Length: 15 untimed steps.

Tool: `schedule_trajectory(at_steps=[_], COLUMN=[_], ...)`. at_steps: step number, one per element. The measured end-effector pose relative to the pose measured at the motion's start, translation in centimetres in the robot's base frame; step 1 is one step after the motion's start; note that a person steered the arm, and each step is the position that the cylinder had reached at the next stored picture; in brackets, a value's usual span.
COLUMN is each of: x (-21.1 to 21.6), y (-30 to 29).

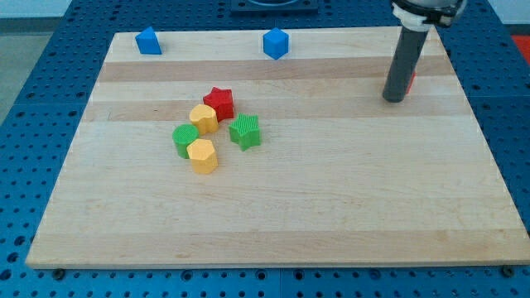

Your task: Move the red circle to the top right of the board

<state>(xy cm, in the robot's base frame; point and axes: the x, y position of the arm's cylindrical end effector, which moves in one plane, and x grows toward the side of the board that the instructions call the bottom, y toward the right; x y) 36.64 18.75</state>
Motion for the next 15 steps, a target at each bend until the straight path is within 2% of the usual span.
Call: schedule_trajectory(at_steps=[3, 6, 9, 13, 14, 15], x=[-4.4, -4.5, -8.6, -9.7, -9.4, -7.4], y=[1.0, 5.0, 5.0, 5.0, 5.0, 4.5])
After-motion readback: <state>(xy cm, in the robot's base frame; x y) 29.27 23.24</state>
